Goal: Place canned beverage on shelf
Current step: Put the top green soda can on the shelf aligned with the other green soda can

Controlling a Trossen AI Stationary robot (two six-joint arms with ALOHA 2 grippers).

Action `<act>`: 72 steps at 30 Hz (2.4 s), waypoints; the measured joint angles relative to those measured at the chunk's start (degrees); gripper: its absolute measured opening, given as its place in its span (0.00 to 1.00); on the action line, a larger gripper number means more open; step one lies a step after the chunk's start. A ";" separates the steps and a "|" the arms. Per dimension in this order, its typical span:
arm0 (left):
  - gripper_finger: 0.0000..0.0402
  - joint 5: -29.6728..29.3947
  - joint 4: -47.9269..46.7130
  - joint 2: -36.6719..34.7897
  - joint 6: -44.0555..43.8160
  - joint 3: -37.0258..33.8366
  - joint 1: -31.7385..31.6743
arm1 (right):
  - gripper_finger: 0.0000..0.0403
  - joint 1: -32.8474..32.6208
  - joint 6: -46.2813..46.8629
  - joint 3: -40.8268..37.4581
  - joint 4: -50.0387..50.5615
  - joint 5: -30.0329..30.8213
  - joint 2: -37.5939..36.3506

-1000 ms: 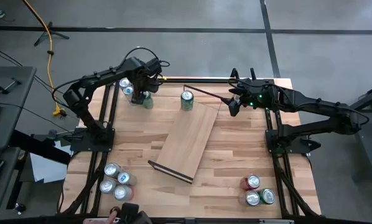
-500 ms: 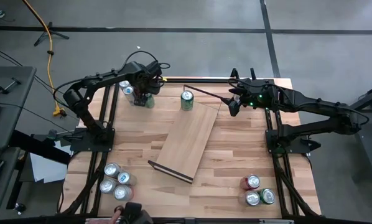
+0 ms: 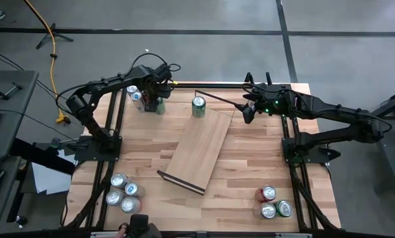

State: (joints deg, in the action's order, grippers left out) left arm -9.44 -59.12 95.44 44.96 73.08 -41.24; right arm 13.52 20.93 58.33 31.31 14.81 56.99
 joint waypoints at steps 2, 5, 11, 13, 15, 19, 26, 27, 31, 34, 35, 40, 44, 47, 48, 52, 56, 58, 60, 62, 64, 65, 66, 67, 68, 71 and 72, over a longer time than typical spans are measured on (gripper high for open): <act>0.45 -0.31 -1.85 -0.99 -1.13 1.58 0.01 | 0.71 0.00 0.00 0.00 0.00 0.00 0.00; 0.45 -0.43 -4.19 -3.57 -3.05 5.53 0.40 | 0.71 0.00 0.01 0.00 -0.04 0.00 0.00; 0.45 -1.63 -14.45 -7.47 -10.99 14.47 7.02 | 0.71 0.00 0.02 0.00 -0.46 0.00 0.00; 0.45 -1.80 -18.12 -7.88 -14.97 16.77 11.27 | 0.71 0.00 0.02 0.00 -0.46 0.00 0.00; 0.45 -1.89 -20.62 -7.95 -19.14 18.41 16.62 | 0.71 -0.01 0.02 0.00 -0.46 0.00 0.00; 0.45 -1.62 -19.70 -7.17 -24.73 20.06 28.22 | 0.71 0.00 0.02 0.00 -0.70 0.02 0.00; 0.45 -1.56 -13.34 -0.68 -25.88 20.26 38.48 | 0.71 -0.01 0.49 0.00 -0.72 0.03 0.02; 0.45 -1.43 -13.79 0.83 -25.80 20.26 38.61 | 0.71 0.00 1.20 0.00 -0.72 0.02 0.02; 0.45 -1.45 -15.05 7.42 -24.78 23.14 38.20 | 0.71 -0.01 2.18 0.00 -0.70 0.03 0.02; 0.45 -1.47 -14.57 11.26 -22.46 26.86 38.24 | 0.71 -0.01 2.15 0.00 -0.70 0.03 0.02; 0.45 -1.25 -14.36 12.26 -21.53 27.95 38.27 | 0.71 -0.01 2.09 0.00 -0.69 0.03 0.02; 0.53 -1.75 -14.63 15.77 -17.81 31.30 38.32 | 0.71 -0.02 2.08 0.00 -0.68 0.02 0.04; 0.58 -3.30 -14.36 16.24 -16.74 31.41 38.28 | 0.71 -0.02 2.14 0.00 -0.68 0.02 0.04; 0.61 -3.37 -14.33 16.31 -16.87 31.41 38.26 | 0.71 -0.02 2.12 0.00 -0.68 0.02 0.04; 0.62 -3.36 -14.27 16.29 -17.13 31.41 38.28 | 0.71 -0.02 2.12 0.00 -0.68 0.02 0.04; 0.67 -3.16 -14.22 16.20 -19.01 31.47 38.28 | 0.71 -0.02 1.97 0.00 -0.68 0.02 0.07; 0.72 -3.16 -14.22 16.20 -19.33 31.47 38.28 | 0.71 -0.02 1.94 0.00 -0.68 0.02 0.07; 0.74 -3.16 -14.31 16.20 -19.36 31.47 38.28 | 0.71 -0.01 1.97 0.00 -0.68 0.02 0.07; 0.76 -3.16 -14.72 15.96 -19.34 31.47 38.28 | 0.71 -0.01 1.97 0.00 -0.68 0.04 0.07; 0.77 -3.16 -15.01 15.14 -19.33 31.47 38.28 | 0.71 0.00 1.96 0.00 -0.68 0.02 0.07; 0.77 -3.16 -15.16 13.98 -19.33 31.47 38.22 | 0.71 -0.01 1.97 0.00 -0.68 0.02 0.07; 0.77 -3.16 -15.29 13.29 -19.32 31.47 38.15 | 0.71 -0.02 1.97 0.00 -0.68 0.02 0.07; 0.77 -3.16 -15.18 12.56 -19.34 31.47 38.11 | 0.71 -0.02 1.97 0.00 -0.68 0.03 0.07; 0.77 -3.15 -15.08 11.57 -19.39 31.47 37.94 | 0.71 0.00 1.97 0.00 -0.68 0.04 0.07; 0.77 -3.14 -15.13 10.58 -19.71 31.47 37.75 | 0.71 -0.02 1.97 0.00 -0.68 0.02 0.07; 0.77 -3.15 -14.51 7.43 -21.52 31.47 36.97 | 0.71 -0.02 1.97 0.02 -0.66 0.02 0.07; 0.77 -3.14 -14.31 6.27 -22.19 31.47 36.59 | 0.71 -0.02 1.98 0.02 -0.68 0.03 0.07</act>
State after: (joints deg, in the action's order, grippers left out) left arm -12.59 -73.44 101.71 22.77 104.55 -4.65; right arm 13.50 22.91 58.35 30.63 14.84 57.06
